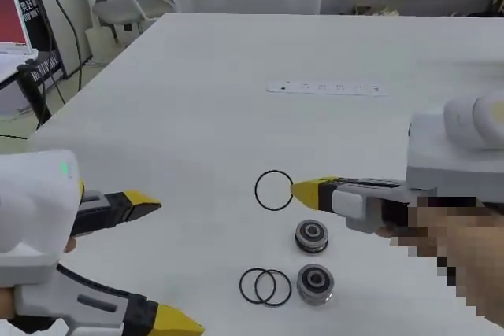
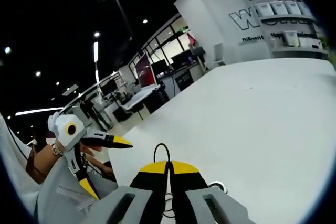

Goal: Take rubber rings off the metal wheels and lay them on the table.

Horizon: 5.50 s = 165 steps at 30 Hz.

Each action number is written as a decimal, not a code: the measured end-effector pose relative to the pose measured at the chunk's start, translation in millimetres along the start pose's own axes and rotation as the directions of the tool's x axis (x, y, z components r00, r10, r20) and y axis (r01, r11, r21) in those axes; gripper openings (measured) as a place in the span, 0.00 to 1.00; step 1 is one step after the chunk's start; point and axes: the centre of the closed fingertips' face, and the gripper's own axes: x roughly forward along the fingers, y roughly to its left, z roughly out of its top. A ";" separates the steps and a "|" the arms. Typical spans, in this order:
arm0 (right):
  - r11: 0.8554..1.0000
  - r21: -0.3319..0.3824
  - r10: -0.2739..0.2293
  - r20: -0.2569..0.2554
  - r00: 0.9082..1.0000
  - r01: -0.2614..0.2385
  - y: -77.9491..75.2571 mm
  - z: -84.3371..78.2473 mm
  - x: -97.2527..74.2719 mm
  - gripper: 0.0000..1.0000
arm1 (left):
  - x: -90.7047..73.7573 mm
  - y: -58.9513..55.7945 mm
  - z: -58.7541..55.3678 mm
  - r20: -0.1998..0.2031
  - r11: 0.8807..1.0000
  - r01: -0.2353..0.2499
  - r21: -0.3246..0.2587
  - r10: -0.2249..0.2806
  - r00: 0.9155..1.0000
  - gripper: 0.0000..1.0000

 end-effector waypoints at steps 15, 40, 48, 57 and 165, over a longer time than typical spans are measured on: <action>0.997 -0.043 0.059 -0.105 0.993 -0.064 16.1 -26.7 13.3 0.00 | 3.6 -8.7 -12.9 -0.013 1.000 0.015 -0.027 -0.016 1.000 0.92; 0.981 -0.101 0.123 -0.336 0.934 -0.165 38.5 -94.6 31.7 0.00 | 9.4 -20.1 -21.4 -0.031 0.999 0.049 -0.015 -0.049 0.998 0.90; 0.977 -0.130 0.105 -0.386 0.916 -0.166 34.6 -109.9 32.9 0.00 | 10.0 -21.7 -24.2 -0.042 0.998 0.057 -0.029 -0.058 0.997 0.90; 0.977 -0.135 0.099 -0.407 0.908 -0.166 32.2 -116.9 33.3 0.00 | 10.4 -22.6 -24.1 -0.036 0.997 0.060 -0.039 -0.062 0.997 0.90; 0.979 -0.151 -0.164 -0.177 0.970 0.138 -80.4 -61.0 -3.1 0.20 | -1.6 -3.2 17.6 0.036 0.999 0.030 -0.010 -0.030 0.999 0.87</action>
